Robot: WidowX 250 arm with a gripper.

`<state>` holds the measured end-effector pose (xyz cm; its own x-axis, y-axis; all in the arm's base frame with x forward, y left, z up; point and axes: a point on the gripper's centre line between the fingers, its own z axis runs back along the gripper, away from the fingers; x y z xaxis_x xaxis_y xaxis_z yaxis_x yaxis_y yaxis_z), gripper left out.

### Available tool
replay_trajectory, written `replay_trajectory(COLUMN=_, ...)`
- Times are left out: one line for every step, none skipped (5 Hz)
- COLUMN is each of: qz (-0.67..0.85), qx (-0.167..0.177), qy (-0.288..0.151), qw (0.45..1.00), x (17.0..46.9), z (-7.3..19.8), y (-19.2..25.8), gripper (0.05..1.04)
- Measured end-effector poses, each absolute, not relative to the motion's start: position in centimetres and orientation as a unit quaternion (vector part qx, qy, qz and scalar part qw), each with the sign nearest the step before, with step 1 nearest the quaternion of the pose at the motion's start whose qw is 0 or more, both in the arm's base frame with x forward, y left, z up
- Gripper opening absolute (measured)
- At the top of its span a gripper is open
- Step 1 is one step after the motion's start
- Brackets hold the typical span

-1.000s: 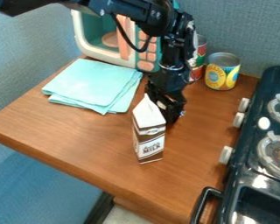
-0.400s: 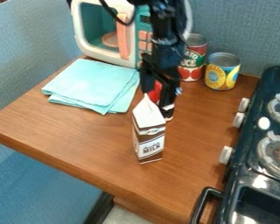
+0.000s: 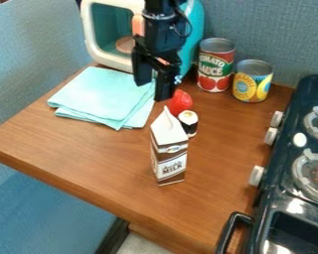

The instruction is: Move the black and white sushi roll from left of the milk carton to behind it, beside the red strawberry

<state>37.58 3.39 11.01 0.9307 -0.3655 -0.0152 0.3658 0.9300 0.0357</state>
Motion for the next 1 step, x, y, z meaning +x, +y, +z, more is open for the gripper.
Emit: replay_trajectory(qz=-0.175, qx=0.029, qy=0.017, qw=0.984, x=35.35, z=12.03, y=4.92, gripper=1.001)
